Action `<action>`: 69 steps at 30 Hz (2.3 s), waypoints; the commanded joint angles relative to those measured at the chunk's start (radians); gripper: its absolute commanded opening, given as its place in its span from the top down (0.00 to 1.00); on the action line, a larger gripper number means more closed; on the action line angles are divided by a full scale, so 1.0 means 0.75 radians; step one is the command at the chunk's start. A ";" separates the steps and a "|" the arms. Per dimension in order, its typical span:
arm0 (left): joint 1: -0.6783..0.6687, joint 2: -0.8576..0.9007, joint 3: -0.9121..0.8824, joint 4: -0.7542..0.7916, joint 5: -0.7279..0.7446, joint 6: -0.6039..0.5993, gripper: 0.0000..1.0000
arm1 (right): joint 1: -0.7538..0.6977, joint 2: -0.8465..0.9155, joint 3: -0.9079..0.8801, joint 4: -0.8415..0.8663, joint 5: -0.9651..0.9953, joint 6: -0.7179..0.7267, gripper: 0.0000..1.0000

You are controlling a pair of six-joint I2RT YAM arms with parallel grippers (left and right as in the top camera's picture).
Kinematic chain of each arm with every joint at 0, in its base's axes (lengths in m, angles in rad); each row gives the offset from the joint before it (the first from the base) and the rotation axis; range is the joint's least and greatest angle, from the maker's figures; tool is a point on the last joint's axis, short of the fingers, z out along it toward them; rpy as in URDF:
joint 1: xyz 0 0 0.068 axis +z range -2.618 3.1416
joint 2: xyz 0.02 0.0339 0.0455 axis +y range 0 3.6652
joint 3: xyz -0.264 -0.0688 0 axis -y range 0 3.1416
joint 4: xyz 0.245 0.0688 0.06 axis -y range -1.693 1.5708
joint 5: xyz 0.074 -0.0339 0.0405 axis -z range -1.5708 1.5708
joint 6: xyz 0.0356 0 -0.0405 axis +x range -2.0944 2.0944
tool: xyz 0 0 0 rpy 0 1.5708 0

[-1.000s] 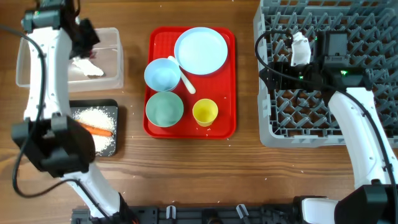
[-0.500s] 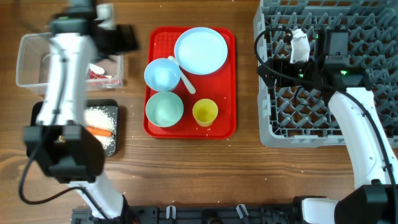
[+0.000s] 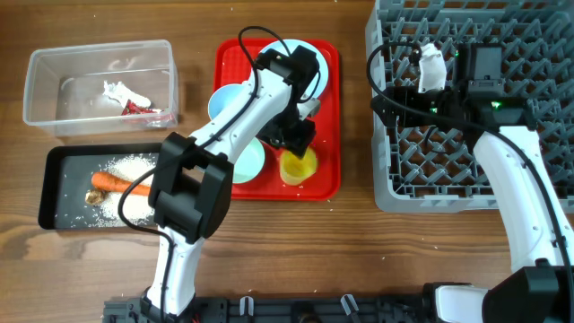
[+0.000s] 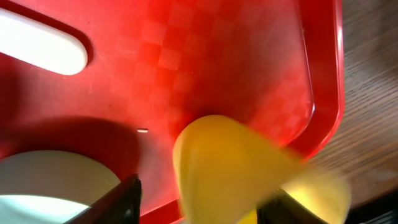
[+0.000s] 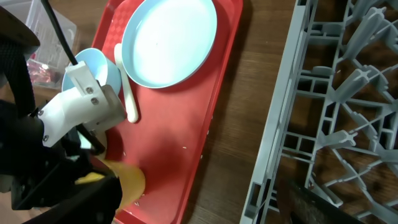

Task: Sort waste into correct bins and load items into the dishwasher rack

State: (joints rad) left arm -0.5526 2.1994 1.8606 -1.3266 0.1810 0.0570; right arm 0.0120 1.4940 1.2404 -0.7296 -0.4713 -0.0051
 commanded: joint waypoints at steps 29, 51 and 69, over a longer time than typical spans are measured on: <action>0.425 -0.210 0.102 0.492 1.746 0.058 0.96 | 0.280 0.171 0.019 1.229 -1.049 0.402 0.18; 0.425 -0.210 0.102 0.322 0.850 0.053 0.58 | 0.017 0.164 0.019 0.868 -0.917 0.307 0.40; 0.198 0.115 0.101 0.880 -0.402 -0.152 0.31 | 0.018 0.164 0.019 0.537 -0.623 0.168 0.26</action>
State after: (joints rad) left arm -0.4065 2.2723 1.9285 -0.7410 -0.0608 -0.0795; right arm 0.0242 1.6142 1.2465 -0.3298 -0.9558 0.1291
